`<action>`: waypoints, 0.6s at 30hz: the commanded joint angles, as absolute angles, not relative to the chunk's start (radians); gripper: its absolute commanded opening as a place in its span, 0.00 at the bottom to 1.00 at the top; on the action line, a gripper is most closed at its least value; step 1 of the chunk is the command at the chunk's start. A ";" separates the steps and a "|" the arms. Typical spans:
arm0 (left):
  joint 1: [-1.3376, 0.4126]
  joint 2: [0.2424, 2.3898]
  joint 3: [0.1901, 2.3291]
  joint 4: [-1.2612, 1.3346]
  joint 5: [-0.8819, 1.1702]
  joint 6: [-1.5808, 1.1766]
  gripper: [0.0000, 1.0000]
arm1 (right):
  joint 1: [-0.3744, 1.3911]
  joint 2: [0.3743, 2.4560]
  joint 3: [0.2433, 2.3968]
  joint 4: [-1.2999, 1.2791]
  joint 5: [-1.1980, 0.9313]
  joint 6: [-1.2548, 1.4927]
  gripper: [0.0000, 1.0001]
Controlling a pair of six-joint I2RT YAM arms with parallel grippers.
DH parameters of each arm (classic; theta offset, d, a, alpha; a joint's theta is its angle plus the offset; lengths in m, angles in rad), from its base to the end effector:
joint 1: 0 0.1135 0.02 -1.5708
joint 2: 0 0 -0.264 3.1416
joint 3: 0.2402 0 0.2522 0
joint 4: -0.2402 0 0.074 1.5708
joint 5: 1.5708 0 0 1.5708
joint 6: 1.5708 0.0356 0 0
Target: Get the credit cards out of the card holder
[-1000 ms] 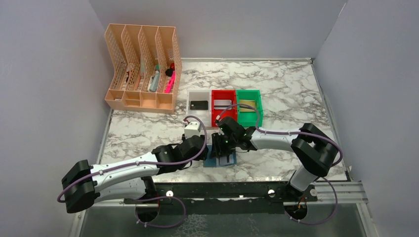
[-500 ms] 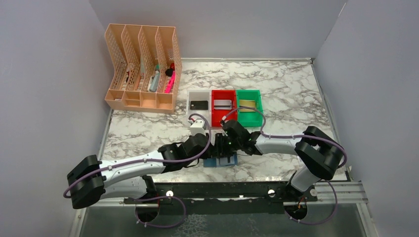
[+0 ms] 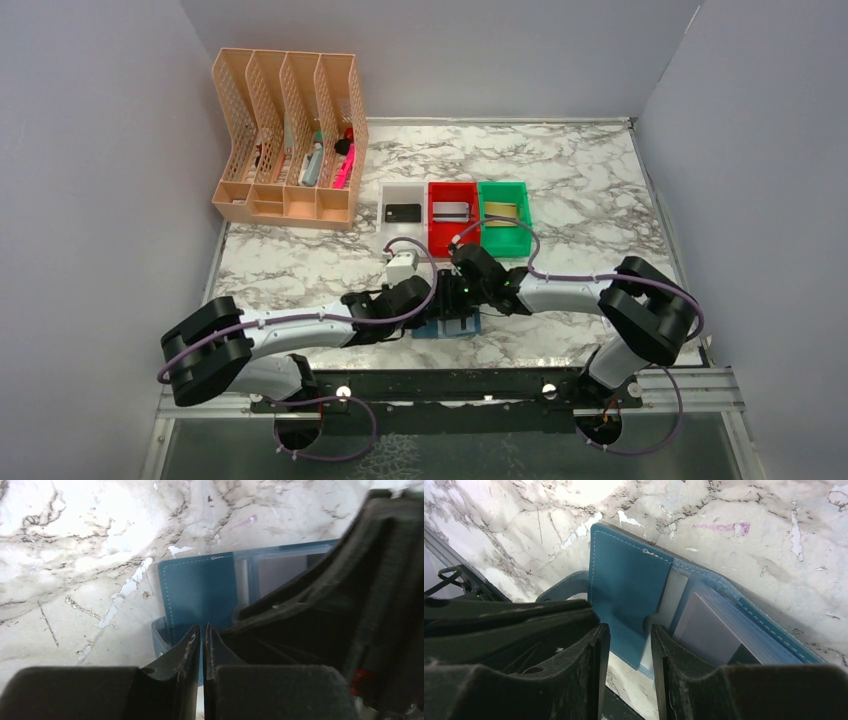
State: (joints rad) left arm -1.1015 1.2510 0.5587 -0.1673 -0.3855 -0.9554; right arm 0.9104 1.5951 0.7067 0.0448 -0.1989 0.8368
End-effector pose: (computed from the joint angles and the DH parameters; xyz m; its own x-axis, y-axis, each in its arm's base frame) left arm 0.1176 -0.2024 0.1729 -0.7820 -0.1309 -0.6094 0.1333 0.9200 -0.3685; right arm 0.1784 0.2411 0.1438 -0.9416 -0.0257 -0.3357 -0.2323 0.7714 0.5925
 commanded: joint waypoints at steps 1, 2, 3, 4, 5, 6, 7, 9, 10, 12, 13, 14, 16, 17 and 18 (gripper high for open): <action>-1.097 1.319 0.559 -0.183 -0.399 -0.960 0.09 | 0.913 1.559 0.743 -0.038 -0.184 0.791 0.42; -1.096 1.335 0.564 -0.184 -0.392 -0.958 0.07 | 0.913 1.546 0.764 -0.065 -0.182 0.779 0.43; -1.097 1.350 0.568 -0.182 -0.383 -0.955 0.06 | 0.913 1.532 0.779 -0.088 -0.178 0.771 0.44; -1.097 1.366 0.572 -0.180 -0.378 -0.952 0.05 | 0.912 1.517 0.794 -0.106 -0.172 0.762 0.45; -1.096 1.379 0.577 -0.180 -0.374 -0.948 0.05 | 0.913 1.501 0.805 -0.123 -0.165 0.755 0.46; -1.097 1.394 0.584 -0.180 -0.369 -0.943 0.04 | 0.913 1.486 0.812 -0.142 -0.155 0.745 0.48; -1.096 1.406 0.590 -0.180 -0.364 -0.937 0.04 | 0.913 1.472 0.821 -0.163 -0.138 0.738 0.49; -1.097 1.428 0.602 -0.180 -0.353 -0.930 0.03 | 0.913 1.449 0.834 -0.228 -0.074 0.734 0.50; -1.097 1.436 0.607 -0.180 -0.347 -0.926 0.03 | 0.913 1.441 0.838 -0.261 -0.040 0.733 0.50; -1.097 1.447 0.616 -0.180 -0.338 -0.921 0.03 | 0.913 1.433 0.841 -0.319 0.014 0.730 0.50; -1.097 1.450 0.620 -0.180 -0.335 -0.918 0.03 | 0.913 1.431 0.838 -0.342 0.034 0.730 0.50; -1.096 1.452 0.622 -0.180 -0.333 -0.916 0.03 | 0.912 1.428 0.833 -0.361 0.050 0.732 0.48; -1.097 1.452 0.626 -0.181 -0.332 -0.910 0.03 | 0.913 1.421 0.818 -0.396 0.089 0.741 0.46; -1.097 1.451 0.627 -0.180 -0.331 -0.907 0.03 | 0.913 1.418 0.807 -0.408 0.106 0.746 0.46; -1.097 1.449 0.626 -0.180 -0.331 -0.905 0.03 | 0.913 1.414 0.795 -0.421 0.128 0.747 0.45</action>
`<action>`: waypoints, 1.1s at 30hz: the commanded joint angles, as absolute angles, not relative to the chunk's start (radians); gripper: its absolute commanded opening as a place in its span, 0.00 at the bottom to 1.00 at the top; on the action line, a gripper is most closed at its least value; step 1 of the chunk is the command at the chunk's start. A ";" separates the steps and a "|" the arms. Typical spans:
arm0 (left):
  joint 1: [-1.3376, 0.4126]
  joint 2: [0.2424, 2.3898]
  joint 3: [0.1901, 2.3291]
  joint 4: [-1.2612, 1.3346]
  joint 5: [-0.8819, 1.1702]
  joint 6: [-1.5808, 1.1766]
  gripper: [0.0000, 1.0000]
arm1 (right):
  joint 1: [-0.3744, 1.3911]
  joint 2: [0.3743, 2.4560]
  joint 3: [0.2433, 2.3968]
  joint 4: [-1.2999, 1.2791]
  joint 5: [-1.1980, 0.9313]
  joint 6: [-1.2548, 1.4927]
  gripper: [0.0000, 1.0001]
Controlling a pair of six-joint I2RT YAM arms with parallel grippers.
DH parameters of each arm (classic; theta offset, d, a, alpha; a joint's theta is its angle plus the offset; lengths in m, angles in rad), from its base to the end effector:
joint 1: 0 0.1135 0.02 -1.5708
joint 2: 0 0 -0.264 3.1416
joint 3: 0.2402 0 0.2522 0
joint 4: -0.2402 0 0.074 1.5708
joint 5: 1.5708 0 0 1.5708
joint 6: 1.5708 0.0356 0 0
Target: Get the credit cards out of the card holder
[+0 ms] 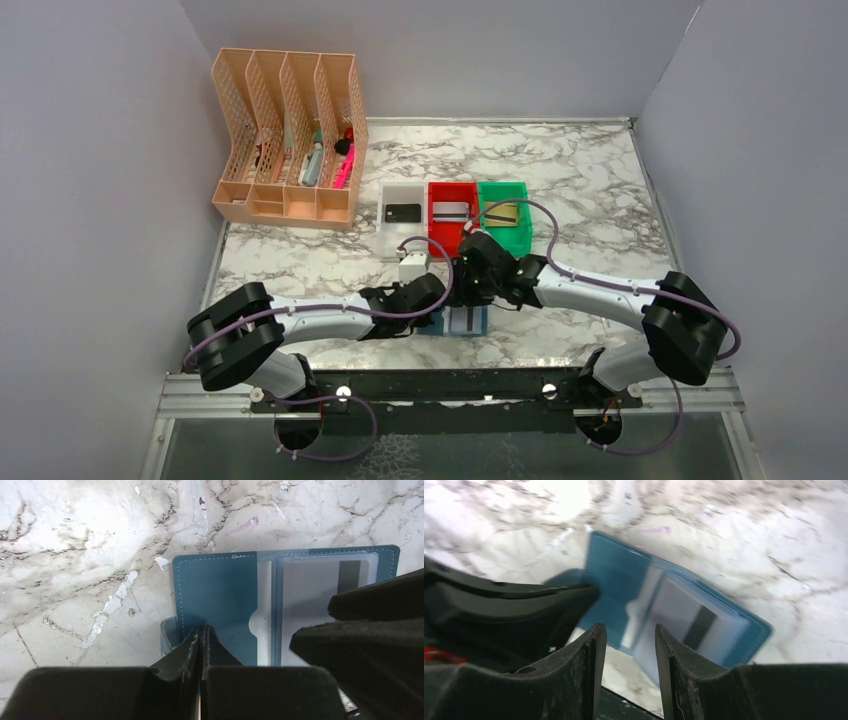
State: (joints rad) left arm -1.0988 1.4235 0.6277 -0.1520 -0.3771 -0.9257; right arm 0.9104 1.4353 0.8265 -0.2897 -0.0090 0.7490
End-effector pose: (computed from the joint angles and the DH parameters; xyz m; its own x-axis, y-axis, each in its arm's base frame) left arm 0.1290 -0.2238 0.1546 -0.8056 -0.0557 -0.5898 0.1441 0.9472 -0.2864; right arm 0.1763 0.2275 0.1985 -0.8916 -0.0379 -0.4513 -0.2541 0.8667 0.4292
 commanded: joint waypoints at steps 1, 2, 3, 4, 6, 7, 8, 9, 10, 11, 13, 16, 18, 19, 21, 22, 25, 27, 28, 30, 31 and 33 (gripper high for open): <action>-1.097 1.444 0.625 -0.180 -0.331 -0.905 0.03 | 0.912 1.411 0.783 -0.431 0.149 0.752 0.45; -1.097 1.442 0.624 -0.180 -0.332 -0.905 0.03 | 0.913 1.411 0.771 -0.438 0.164 0.753 0.45; -1.097 1.438 0.624 -0.180 -0.333 -0.905 0.03 | 0.912 1.414 0.758 -0.442 0.174 0.753 0.45; -1.097 1.435 0.624 -0.180 -0.334 -0.905 0.03 | 0.913 1.420 0.746 -0.444 0.183 0.753 0.44; -1.097 1.425 0.627 -0.180 -0.334 -0.900 0.03 | 0.913 1.435 0.728 -0.446 0.194 0.758 0.44; -1.097 1.421 0.629 -0.180 -0.334 -0.896 0.03 | 0.913 1.445 0.721 -0.444 0.196 0.761 0.43; -1.096 1.417 0.634 -0.179 -0.327 -0.889 0.05 | 0.913 1.456 0.715 -0.443 0.198 0.766 0.43; -1.097 1.413 0.642 -0.176 -0.319 -0.878 0.08 | 0.913 1.463 0.710 -0.439 0.200 0.770 0.43; -1.097 1.411 0.654 -0.171 -0.309 -0.865 0.13 | 0.913 1.467 0.702 -0.430 0.198 0.774 0.43; -1.097 1.410 0.670 -0.168 -0.295 -0.850 0.17 | 0.913 1.469 0.695 -0.422 0.197 0.777 0.43; -1.097 1.411 0.703 -0.159 -0.272 -0.819 0.21 | 0.913 1.469 0.682 -0.403 0.195 0.787 0.43; -1.097 1.412 0.740 -0.154 -0.262 -0.795 0.28 | 0.913 1.464 0.668 -0.384 0.190 0.801 0.43; -1.097 1.410 0.746 -0.135 -0.263 -0.784 0.33 | 0.913 1.453 0.652 -0.366 0.185 0.810 0.42; -1.096 1.409 0.744 -0.121 -0.258 -0.778 0.35 | 0.913 1.447 0.645 -0.355 0.180 0.815 0.42; -1.097 1.411 0.744 -0.097 -0.239 -0.767 0.38 | 0.913 1.430 0.627 -0.332 0.170 0.827 0.42; -1.097 1.415 0.743 -0.085 -0.229 -0.766 0.39 | 0.913 1.419 0.617 -0.320 0.165 0.835 0.42; -1.097 1.434 0.735 -0.062 -0.203 -0.774 0.39 | 0.913 1.385 0.589 -0.286 0.155 0.861 0.42; -1.095 1.446 0.725 -0.057 -0.198 -0.788 0.38 | 0.913 1.360 0.577 -0.269 0.148 0.881 0.42; -1.095 1.448 0.716 -0.049 -0.193 -0.793 0.38 | 0.913 1.347 0.572 -0.260 0.143 0.887 0.43; -1.094 1.449 0.695 -0.018 -0.175 -0.798 0.38 | 0.913 1.325 0.566 -0.244 0.136 0.904 0.43; -1.092 1.449 0.684 0.000 -0.163 -0.799 0.38 | 0.913 1.317 0.566 -0.238 0.134 0.909 0.43; -1.088 1.456 0.672 0.027 -0.140 -0.799 0.38 | 0.913 1.307 0.570 -0.233 0.130 0.917 0.43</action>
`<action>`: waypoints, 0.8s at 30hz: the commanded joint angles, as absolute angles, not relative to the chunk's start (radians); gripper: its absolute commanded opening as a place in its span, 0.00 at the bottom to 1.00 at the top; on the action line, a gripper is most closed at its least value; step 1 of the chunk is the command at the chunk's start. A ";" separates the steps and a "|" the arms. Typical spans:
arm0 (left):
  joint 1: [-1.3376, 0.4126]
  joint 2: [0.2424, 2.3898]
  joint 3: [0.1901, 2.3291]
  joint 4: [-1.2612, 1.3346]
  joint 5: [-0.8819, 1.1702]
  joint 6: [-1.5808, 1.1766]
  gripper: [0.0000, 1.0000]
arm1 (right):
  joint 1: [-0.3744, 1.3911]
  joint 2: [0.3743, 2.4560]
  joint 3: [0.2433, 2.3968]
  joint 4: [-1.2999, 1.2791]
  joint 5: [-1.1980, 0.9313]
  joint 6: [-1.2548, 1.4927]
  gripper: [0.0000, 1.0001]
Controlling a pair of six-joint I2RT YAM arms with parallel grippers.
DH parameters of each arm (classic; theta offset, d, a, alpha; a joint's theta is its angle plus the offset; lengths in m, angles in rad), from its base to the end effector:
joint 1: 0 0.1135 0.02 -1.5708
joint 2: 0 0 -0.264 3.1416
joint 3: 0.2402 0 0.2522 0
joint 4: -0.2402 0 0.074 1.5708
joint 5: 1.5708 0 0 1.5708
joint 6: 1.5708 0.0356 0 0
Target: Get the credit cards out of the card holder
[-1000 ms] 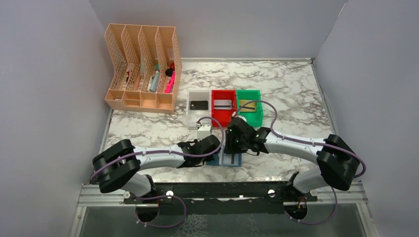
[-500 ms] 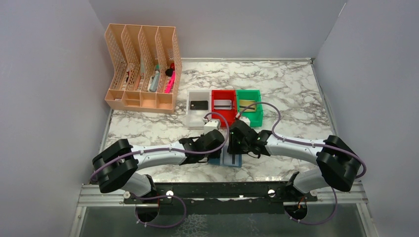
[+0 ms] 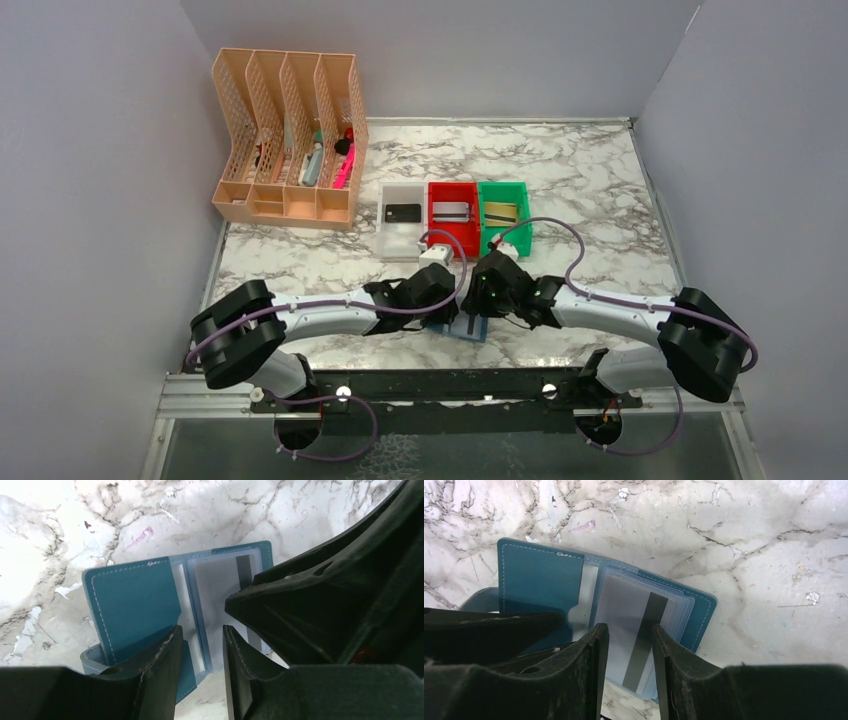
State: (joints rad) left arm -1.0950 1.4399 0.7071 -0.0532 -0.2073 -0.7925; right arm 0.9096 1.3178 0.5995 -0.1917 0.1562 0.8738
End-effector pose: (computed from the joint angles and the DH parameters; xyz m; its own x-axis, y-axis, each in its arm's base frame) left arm 0.1369 -0.2497 0.1790 -0.7995 0.0303 -0.5998 0.3332 0.8533 -0.4010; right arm 0.1547 0.1898 0.1669 -0.8641 0.1229 -0.4882 -0.0911 0.9155 0.3918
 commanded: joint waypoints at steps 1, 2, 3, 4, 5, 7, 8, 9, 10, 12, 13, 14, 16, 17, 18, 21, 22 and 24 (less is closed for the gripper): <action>-1.084 1.463 0.672 0.029 -0.128 -0.800 0.39 | 0.913 1.303 0.572 -0.233 0.130 0.920 0.43; -1.081 1.470 0.672 0.031 -0.120 -0.803 0.38 | 0.912 1.301 0.574 -0.235 0.130 0.922 0.43; -1.079 1.477 0.672 0.032 -0.114 -0.806 0.38 | 0.913 1.300 0.574 -0.237 0.129 0.924 0.43; -1.078 1.482 0.670 0.032 -0.112 -0.810 0.38 | 0.913 1.298 0.573 -0.237 0.128 0.926 0.43; -1.077 1.485 0.666 0.033 -0.114 -0.815 0.38 | 0.912 1.298 0.574 -0.243 0.130 0.928 0.43; -1.076 1.487 0.655 0.034 -0.119 -0.821 0.38 | 0.912 1.294 0.575 -0.256 0.133 0.933 0.43; -1.074 1.487 0.646 0.035 -0.122 -0.823 0.38 | 0.911 1.290 0.575 -0.265 0.135 0.934 0.43; -1.074 1.486 0.641 0.037 -0.123 -0.824 0.38 | 0.911 1.285 0.575 -0.271 0.134 0.935 0.43; -1.072 1.485 0.635 0.041 -0.123 -0.826 0.38 | 0.912 1.279 0.574 -0.276 0.134 0.936 0.43; -1.070 1.483 0.623 0.054 -0.118 -0.831 0.36 | 0.912 1.265 0.574 -0.288 0.136 0.942 0.43; -1.071 1.482 0.618 0.061 -0.113 -0.831 0.36 | 0.912 1.258 0.573 -0.295 0.135 0.945 0.43; -1.071 1.484 0.615 0.068 -0.108 -0.832 0.36 | 0.911 1.250 0.572 -0.297 0.133 0.947 0.43; -1.071 1.488 0.612 0.082 -0.095 -0.831 0.35 | 0.912 1.237 0.559 -0.284 0.129 0.949 0.43; -1.071 1.492 0.611 0.091 -0.091 -0.831 0.34 | 0.912 1.232 0.552 -0.277 0.127 0.949 0.43; -1.071 1.494 0.611 0.096 -0.085 -0.830 0.34 | 0.912 1.233 0.547 -0.268 0.123 0.950 0.42; -1.071 1.501 0.609 0.113 -0.071 -0.832 0.33 | 0.912 1.250 0.537 -0.232 0.098 0.951 0.39; -1.071 1.502 0.607 0.118 -0.068 -0.834 0.33 | 0.912 1.260 0.538 -0.225 0.093 0.951 0.38; -1.069 1.502 0.603 0.128 -0.063 -0.838 0.32 | 0.911 1.279 0.541 -0.224 0.095 0.952 0.36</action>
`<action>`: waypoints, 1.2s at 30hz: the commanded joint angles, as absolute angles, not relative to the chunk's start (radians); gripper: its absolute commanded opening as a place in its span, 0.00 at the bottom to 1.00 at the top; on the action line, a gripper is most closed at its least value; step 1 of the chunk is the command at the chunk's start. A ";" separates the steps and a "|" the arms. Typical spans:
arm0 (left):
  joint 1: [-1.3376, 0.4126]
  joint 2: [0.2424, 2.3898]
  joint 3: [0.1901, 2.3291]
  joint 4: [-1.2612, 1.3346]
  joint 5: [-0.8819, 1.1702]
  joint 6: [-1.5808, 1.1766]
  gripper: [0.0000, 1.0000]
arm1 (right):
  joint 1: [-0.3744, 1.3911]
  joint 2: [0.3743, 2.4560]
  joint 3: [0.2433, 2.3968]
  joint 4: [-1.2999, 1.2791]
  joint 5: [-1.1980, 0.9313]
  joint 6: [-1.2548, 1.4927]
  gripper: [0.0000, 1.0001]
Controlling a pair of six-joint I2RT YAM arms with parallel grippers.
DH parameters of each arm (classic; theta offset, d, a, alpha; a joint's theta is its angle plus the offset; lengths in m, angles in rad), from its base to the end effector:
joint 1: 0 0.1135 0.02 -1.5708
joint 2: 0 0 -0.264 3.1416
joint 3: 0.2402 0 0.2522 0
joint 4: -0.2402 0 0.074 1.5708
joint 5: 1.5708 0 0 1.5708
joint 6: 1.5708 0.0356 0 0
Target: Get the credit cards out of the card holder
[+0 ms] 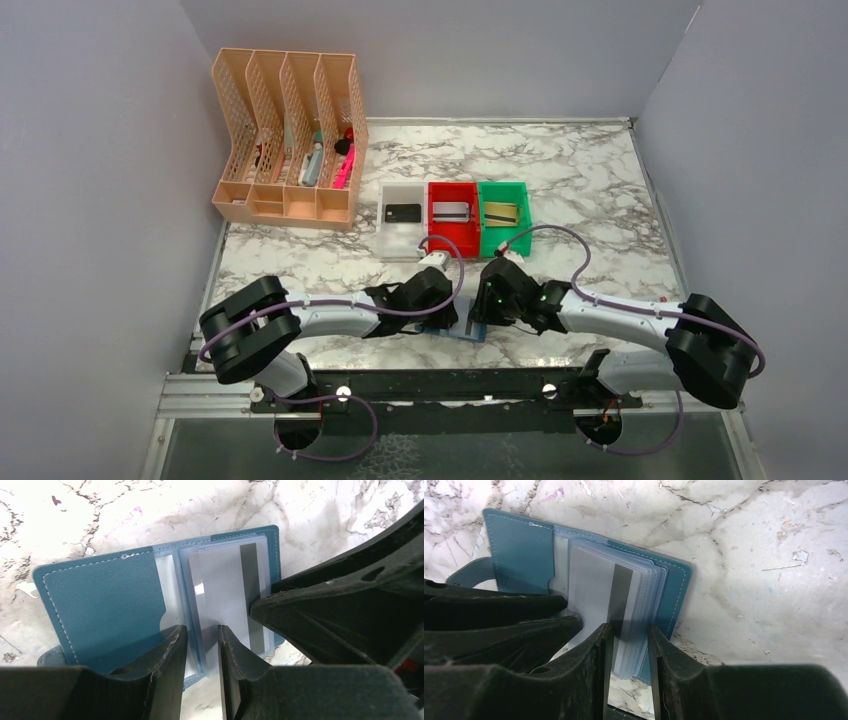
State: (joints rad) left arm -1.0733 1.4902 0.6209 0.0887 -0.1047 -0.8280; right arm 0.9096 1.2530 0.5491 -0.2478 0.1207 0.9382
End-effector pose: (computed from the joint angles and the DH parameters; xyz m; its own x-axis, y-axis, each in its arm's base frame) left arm 0.1371 -0.2446 0.1513 -0.8448 0.0206 -0.5347 0.3198 0.8206 -0.4736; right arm 0.1425 0.1762 0.1624 -0.8930 0.1561 -0.4222 -0.0345 0.9114 0.4100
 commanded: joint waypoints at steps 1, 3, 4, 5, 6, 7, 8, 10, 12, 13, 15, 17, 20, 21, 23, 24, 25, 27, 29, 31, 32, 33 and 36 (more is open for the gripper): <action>-1.068 1.500 0.600 0.133 -0.060 -0.840 0.31 | 0.912 1.286 0.542 -0.227 0.103 0.952 0.34; -1.064 1.494 0.588 0.146 -0.054 -0.846 0.31 | 0.911 1.296 0.542 -0.232 0.120 0.951 0.31; -1.058 1.489 0.580 0.153 -0.050 -0.850 0.31 | 0.911 1.297 0.540 -0.227 0.125 0.947 0.29; -1.054 1.484 0.569 0.162 -0.045 -0.855 0.31 | 0.910 1.298 0.539 -0.224 0.129 0.940 0.28; -1.044 1.478 0.556 0.176 -0.038 -0.862 0.31 | 0.908 1.299 0.537 -0.221 0.130 0.934 0.26; -1.035 1.472 0.540 0.192 -0.027 -0.867 0.31 | 0.906 1.299 0.534 -0.213 0.130 0.927 0.24; -1.022 1.467 0.524 0.213 -0.015 -0.876 0.30 | 0.902 1.300 0.529 -0.201 0.122 0.916 0.24; -0.993 1.459 0.491 0.258 0.016 -0.891 0.31 | 0.894 1.308 0.523 -0.178 0.106 0.898 0.24; -0.966 1.454 0.467 0.292 0.047 -0.899 0.31 | 0.884 1.324 0.519 -0.160 0.084 0.886 0.24; -0.957 1.453 0.462 0.302 0.058 -0.898 0.31 | 0.880 1.336 0.519 -0.151 0.072 0.877 0.24; -0.945 1.460 0.464 0.310 0.081 -0.887 0.31 | 0.876 1.363 0.521 -0.137 0.053 0.867 0.24; -0.938 1.473 0.469 0.316 0.103 -0.883 0.30 | 0.874 1.388 0.527 -0.128 0.039 0.860 0.24; -0.935 1.483 0.468 0.332 0.109 -0.896 0.28 | 0.871 1.416 0.536 -0.131 0.041 0.860 0.24; -0.933 1.480 0.462 0.337 0.105 -0.903 0.27 | 0.869 1.423 0.538 -0.134 0.042 0.862 0.24; -0.926 1.467 0.451 0.341 0.095 -0.911 0.29 | 0.865 1.432 0.540 -0.139 0.045 0.863 0.24; -0.919 1.458 0.445 0.341 0.090 -0.915 0.32 | 0.863 1.433 0.540 -0.139 0.048 0.864 0.24; -0.912 1.448 0.439 0.341 0.087 -0.919 0.34 | 0.861 1.434 0.537 -0.140 0.050 0.865 0.24; -0.892 1.431 0.424 0.342 0.079 -0.923 0.36 | 0.856 1.436 0.537 -0.138 0.048 0.862 0.24; -0.874 1.429 0.419 0.341 0.076 -0.923 0.36 | 0.854 1.436 0.538 -0.135 0.044 0.859 0.24; -0.860 1.436 0.421 0.341 0.080 -0.925 0.35 | 0.854 1.436 0.539 -0.134 0.040 0.859 0.24; -0.860 1.440 0.423 0.341 0.082 -0.924 0.34 | 0.853 1.437 0.539 -0.135 0.039 0.858 0.24; -0.860 1.445 0.423 0.341 0.085 -0.924 0.33 | 0.853 1.437 0.539 -0.134 0.038 0.860 0.24; -0.859 1.449 0.414 0.341 0.090 -0.926 0.26 | 0.852 1.441 0.540 -0.135 0.040 0.865 0.24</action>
State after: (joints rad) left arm -0.8654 1.4399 0.4343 0.3500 0.0822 -0.9264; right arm 0.8551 1.3964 0.5667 -0.0452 0.0391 0.8871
